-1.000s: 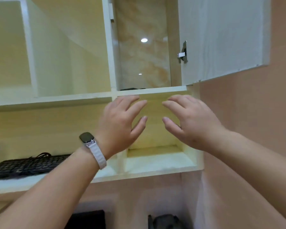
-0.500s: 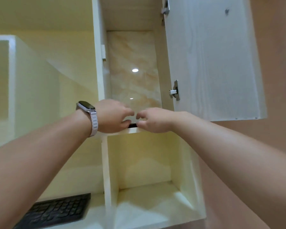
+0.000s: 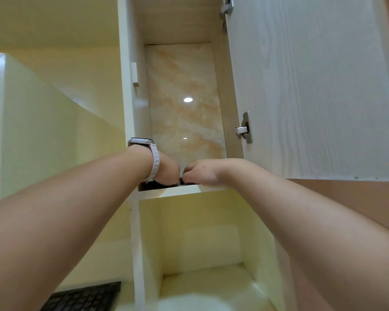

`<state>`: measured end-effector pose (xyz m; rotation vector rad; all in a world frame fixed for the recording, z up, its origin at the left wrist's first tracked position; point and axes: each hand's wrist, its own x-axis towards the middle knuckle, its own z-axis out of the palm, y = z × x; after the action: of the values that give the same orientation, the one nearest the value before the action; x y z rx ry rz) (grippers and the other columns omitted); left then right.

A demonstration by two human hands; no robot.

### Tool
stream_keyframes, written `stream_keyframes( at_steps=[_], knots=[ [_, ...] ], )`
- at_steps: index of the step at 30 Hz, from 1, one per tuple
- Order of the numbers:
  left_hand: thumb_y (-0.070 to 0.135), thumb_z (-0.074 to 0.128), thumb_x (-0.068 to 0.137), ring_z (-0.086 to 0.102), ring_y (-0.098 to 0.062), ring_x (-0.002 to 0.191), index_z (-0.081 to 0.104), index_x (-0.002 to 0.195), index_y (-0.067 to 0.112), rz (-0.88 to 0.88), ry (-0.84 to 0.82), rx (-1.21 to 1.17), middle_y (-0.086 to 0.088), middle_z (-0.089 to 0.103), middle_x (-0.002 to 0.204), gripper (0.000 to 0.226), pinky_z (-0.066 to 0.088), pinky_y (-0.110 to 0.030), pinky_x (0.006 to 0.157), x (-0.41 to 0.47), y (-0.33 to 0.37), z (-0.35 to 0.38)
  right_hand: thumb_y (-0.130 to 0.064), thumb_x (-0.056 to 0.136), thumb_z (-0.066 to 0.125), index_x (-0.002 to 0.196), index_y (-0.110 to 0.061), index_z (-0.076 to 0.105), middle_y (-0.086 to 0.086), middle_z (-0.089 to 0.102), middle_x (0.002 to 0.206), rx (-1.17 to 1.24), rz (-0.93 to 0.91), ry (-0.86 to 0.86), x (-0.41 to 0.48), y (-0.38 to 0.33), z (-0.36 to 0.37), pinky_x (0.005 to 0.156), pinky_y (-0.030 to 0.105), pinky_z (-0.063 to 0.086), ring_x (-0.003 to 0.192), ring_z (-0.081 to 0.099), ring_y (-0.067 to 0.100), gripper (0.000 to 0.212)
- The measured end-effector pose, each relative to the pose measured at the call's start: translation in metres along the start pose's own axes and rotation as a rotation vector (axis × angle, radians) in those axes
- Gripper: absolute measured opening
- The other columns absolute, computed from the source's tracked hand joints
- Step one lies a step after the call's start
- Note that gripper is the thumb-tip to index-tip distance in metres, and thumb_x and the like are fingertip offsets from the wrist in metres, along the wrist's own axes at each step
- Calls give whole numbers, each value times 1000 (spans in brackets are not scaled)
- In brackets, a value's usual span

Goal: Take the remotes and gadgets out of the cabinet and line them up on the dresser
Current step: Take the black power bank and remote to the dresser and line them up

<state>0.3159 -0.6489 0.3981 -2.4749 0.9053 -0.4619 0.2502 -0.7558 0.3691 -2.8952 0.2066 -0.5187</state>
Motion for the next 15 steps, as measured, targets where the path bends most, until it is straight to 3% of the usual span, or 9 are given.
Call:
stream_keyframes(
  at_steps=[2,6,9,11,13,15],
  knots=[
    [27,37,102,52,-27,95,58,123,7,-9,15,-36,-12,63,121,36,44,-35,93,4,-1,4,-38,92,45,110,-15,63,6,61,105,2,-21,53,-2,0,1,83,36,43,98,54,27,34],
    [19,39,100,51,-26,90,60,117,5,-3,60,-111,-13,65,116,31,40,-30,77,-5,2,6,-35,90,45,84,-12,59,4,52,78,16,-34,155,-7,2,2,61,34,34,72,46,25,27],
    [23,37,99,48,-28,76,56,89,8,15,100,-176,-13,61,90,26,37,-31,67,-21,2,6,-40,91,42,89,-12,61,4,56,79,-15,-55,188,-17,4,4,58,32,35,71,49,24,34],
    [23,38,97,45,-25,65,52,79,11,39,154,-234,-8,55,75,26,37,-30,59,-37,1,5,-45,91,41,94,-20,62,-1,61,82,-65,-63,221,-26,8,6,57,31,38,71,54,20,33],
    [23,38,97,44,-22,60,52,79,11,54,205,-272,-5,53,71,26,34,-29,53,-54,0,6,-53,91,40,94,-29,61,-6,64,83,-120,-78,298,-39,11,12,60,32,44,75,59,16,32],
    [23,36,98,48,-23,68,57,89,9,64,238,-263,-8,58,81,27,35,-31,56,-68,1,10,-60,89,42,95,-32,59,-9,64,86,-138,-122,368,-51,13,18,68,35,51,78,60,15,33]
  ],
)
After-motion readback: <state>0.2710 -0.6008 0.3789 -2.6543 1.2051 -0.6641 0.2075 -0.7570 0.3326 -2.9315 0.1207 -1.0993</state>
